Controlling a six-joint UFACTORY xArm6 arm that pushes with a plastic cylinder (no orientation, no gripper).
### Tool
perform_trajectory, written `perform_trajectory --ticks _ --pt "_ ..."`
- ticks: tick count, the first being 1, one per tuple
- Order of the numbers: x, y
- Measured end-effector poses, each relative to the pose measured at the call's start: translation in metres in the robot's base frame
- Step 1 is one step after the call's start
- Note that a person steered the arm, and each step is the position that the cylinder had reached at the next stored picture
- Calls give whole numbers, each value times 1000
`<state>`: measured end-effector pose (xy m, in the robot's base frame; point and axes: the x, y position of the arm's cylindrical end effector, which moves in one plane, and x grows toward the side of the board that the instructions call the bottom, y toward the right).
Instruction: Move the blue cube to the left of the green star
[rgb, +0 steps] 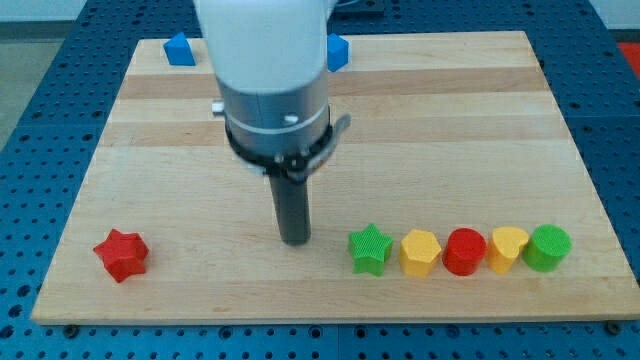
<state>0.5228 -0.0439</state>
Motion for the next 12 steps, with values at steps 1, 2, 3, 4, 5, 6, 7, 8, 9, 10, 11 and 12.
perform_trajectory --ticks 1,2,3,4,5,6,7,8,9,10,11,12 --pt "-57 8" --pt "-98 41" --pt "-148 81" --pt "-203 111" --pt "-255 124" --pt "-304 124" --pt "-329 116" --pt "-330 103" --pt "-329 88" --pt "-329 74" --pt "-329 63" --pt "-322 58"
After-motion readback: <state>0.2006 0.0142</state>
